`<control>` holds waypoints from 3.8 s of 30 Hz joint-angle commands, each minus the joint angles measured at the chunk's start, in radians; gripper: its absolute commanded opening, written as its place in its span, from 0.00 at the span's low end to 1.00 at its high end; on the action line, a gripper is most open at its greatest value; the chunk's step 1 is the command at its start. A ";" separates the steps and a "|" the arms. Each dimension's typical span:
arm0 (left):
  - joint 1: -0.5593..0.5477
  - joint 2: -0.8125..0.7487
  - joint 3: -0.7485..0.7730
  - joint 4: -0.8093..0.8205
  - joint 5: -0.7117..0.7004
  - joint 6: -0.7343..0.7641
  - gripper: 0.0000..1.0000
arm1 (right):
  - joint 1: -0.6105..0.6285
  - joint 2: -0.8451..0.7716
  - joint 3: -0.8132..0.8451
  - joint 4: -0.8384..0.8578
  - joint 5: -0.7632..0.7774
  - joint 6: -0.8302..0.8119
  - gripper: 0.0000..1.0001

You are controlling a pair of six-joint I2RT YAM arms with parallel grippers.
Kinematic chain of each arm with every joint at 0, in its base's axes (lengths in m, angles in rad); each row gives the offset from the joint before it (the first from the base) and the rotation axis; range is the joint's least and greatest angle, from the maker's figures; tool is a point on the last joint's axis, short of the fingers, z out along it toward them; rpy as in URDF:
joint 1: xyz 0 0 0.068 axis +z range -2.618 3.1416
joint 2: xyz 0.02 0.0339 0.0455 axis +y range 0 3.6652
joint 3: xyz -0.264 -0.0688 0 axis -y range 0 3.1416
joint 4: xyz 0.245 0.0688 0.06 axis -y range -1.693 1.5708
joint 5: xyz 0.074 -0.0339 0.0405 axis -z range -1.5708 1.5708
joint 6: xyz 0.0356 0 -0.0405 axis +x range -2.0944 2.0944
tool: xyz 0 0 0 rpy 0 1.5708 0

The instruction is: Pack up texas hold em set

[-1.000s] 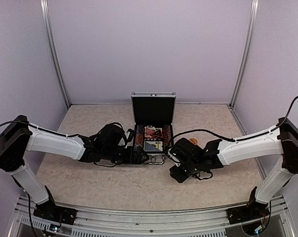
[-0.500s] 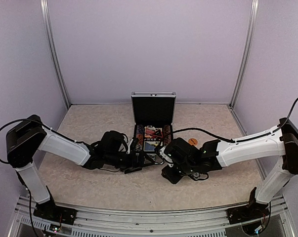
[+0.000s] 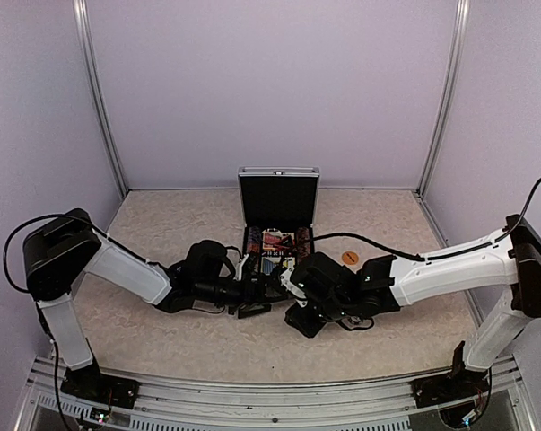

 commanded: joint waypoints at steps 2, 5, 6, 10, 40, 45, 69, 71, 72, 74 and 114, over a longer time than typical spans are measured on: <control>-0.013 0.041 -0.008 0.111 0.058 -0.024 0.89 | 0.017 0.014 0.031 0.007 0.002 -0.011 0.40; -0.017 0.059 -0.002 0.134 0.071 -0.026 0.88 | 0.020 0.016 0.035 0.007 0.002 -0.013 0.40; -0.018 0.062 -0.001 0.142 0.074 -0.027 0.87 | 0.020 0.017 0.037 0.007 0.002 -0.014 0.40; -0.020 0.080 -0.005 0.192 0.093 -0.042 0.84 | 0.021 0.019 0.039 0.007 -0.001 -0.014 0.40; -0.047 0.174 -0.010 0.365 0.152 -0.119 0.00 | 0.026 0.017 0.033 0.013 0.007 -0.014 0.40; -0.042 0.165 -0.025 0.380 0.148 -0.122 0.00 | 0.027 0.013 0.030 0.007 0.014 -0.014 0.42; -0.006 -0.212 0.251 -0.584 -0.190 0.533 0.00 | 0.024 -0.254 -0.093 -0.030 0.085 0.023 1.00; -0.003 -0.225 0.309 -0.701 -0.255 0.621 0.00 | 0.022 -0.267 -0.107 -0.030 0.093 0.025 1.00; -0.001 -0.226 0.338 -0.755 -0.283 0.660 0.00 | 0.020 -0.275 -0.114 -0.030 0.096 0.028 1.00; -0.001 -0.221 0.388 -0.832 -0.334 0.742 0.00 | 0.019 -0.286 -0.122 -0.031 0.104 0.030 1.00; 0.120 -0.012 0.577 -1.015 -0.294 1.772 0.00 | -0.038 -0.381 -0.201 -0.067 0.122 0.065 1.00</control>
